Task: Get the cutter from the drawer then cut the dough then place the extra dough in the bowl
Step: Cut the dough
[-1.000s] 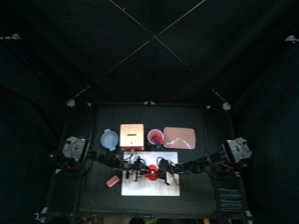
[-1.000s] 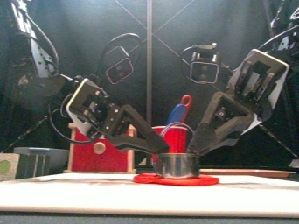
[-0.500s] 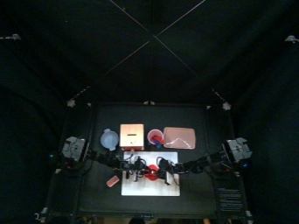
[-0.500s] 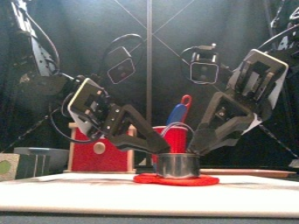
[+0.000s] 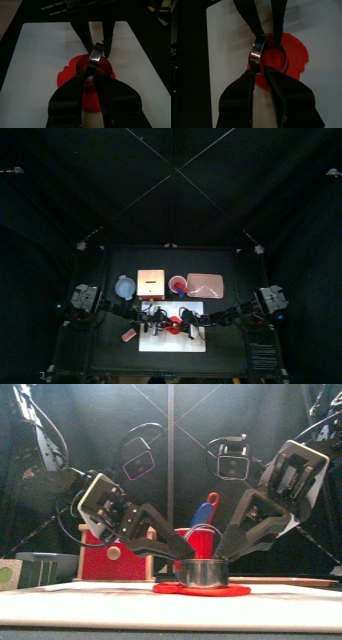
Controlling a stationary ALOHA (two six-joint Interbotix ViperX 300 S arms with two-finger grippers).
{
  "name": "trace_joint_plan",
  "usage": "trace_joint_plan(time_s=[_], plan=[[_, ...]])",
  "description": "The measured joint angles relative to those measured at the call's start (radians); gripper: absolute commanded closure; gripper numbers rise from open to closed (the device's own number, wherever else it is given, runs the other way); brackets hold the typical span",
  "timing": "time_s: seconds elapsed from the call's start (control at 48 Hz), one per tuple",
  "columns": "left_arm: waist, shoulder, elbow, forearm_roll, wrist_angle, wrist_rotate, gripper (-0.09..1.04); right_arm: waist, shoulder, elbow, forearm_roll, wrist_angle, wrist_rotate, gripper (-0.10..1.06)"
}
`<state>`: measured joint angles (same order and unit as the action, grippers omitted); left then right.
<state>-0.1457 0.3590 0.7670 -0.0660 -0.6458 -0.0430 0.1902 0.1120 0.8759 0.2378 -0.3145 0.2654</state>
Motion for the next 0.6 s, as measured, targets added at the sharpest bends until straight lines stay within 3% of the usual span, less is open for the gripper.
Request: trace_joint_plan(time_s=[0.604], plan=[[0.002,0.000,-0.006,0.000,0.035,0.000,0.35,-0.003,0.000,-0.002,0.002,0.003,0.000,0.39]])
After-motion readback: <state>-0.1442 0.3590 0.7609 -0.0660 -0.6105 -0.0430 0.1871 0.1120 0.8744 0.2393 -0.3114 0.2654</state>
